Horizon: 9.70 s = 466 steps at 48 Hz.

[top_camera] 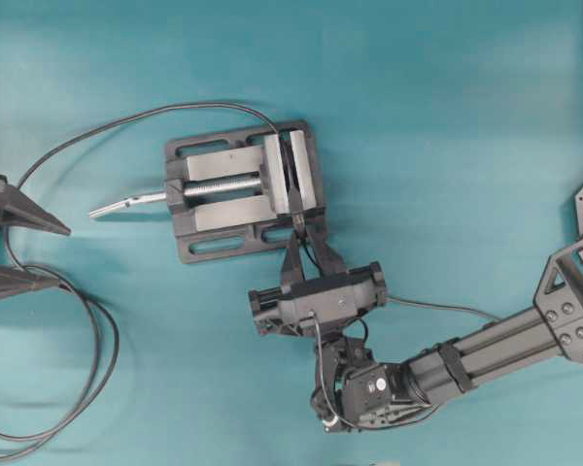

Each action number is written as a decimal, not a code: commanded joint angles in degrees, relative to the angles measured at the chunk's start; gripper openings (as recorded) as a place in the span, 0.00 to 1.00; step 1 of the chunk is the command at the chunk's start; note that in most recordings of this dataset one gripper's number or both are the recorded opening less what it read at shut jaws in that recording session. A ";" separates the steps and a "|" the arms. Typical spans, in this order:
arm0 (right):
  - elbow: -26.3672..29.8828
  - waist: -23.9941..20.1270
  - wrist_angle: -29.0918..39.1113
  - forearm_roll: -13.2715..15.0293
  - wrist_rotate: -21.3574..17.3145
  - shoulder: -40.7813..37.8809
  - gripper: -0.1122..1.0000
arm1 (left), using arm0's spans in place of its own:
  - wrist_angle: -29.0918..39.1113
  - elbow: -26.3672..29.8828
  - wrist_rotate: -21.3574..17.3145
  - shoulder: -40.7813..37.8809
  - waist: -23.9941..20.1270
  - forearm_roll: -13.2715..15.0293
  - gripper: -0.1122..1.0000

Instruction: Insert the USB cable into the fixed female connector.

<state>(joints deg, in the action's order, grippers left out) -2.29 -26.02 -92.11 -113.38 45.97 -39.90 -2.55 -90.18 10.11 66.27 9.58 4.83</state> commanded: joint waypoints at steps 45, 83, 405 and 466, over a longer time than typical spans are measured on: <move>1.32 0.35 -1.23 0.26 0.18 1.67 0.27 | -0.53 0.70 0.70 -0.44 0.18 -0.18 0.99; 0.70 0.44 -1.49 0.18 0.26 2.72 0.27 | -0.53 0.70 0.70 -0.35 0.18 -0.18 0.99; -27.33 -7.56 14.94 2.02 -2.99 26.19 0.57 | -0.53 0.70 0.70 -0.44 0.18 -0.18 0.99; -76.20 -0.70 33.13 44.21 -19.95 68.64 0.56 | -0.53 0.70 0.70 -0.44 0.18 -0.18 0.99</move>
<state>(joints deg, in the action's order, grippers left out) -77.17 -28.21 -60.03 -72.60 26.10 25.31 -2.64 -90.18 10.11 66.36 9.58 4.83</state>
